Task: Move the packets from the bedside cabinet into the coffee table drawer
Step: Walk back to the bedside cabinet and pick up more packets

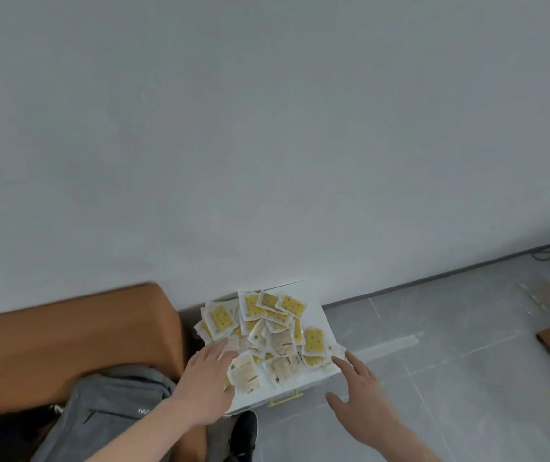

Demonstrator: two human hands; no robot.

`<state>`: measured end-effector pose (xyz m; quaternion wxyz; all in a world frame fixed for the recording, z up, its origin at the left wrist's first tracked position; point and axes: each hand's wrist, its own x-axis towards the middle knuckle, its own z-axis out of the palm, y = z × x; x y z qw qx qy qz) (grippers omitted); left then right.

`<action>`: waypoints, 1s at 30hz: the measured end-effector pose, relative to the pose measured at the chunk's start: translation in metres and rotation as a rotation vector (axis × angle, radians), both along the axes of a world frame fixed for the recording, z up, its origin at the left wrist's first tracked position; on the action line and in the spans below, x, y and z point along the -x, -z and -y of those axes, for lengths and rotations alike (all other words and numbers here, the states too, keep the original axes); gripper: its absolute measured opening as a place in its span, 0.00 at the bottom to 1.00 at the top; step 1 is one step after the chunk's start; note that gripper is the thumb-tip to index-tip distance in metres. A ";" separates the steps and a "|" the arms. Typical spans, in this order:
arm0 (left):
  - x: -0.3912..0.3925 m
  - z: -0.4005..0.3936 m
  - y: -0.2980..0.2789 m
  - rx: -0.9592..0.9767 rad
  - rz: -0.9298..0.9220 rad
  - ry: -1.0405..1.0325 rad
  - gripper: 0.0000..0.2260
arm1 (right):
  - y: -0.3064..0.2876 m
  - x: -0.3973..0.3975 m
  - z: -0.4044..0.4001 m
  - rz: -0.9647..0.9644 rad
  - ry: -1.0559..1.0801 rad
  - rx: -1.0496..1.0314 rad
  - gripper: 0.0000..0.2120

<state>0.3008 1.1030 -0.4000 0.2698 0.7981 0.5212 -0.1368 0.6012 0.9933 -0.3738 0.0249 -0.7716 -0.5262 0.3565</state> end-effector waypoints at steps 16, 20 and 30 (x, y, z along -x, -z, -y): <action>-0.058 -0.180 0.215 0.012 -0.057 0.112 0.33 | 0.222 0.006 -0.223 0.016 -0.128 0.081 0.36; -0.065 -0.196 0.269 -0.016 -0.078 0.128 0.36 | 0.280 0.010 -0.262 0.063 -0.202 0.081 0.38; -0.070 -0.208 0.330 -0.010 -0.103 0.124 0.40 | 0.359 0.025 -0.298 0.067 -0.223 0.179 0.46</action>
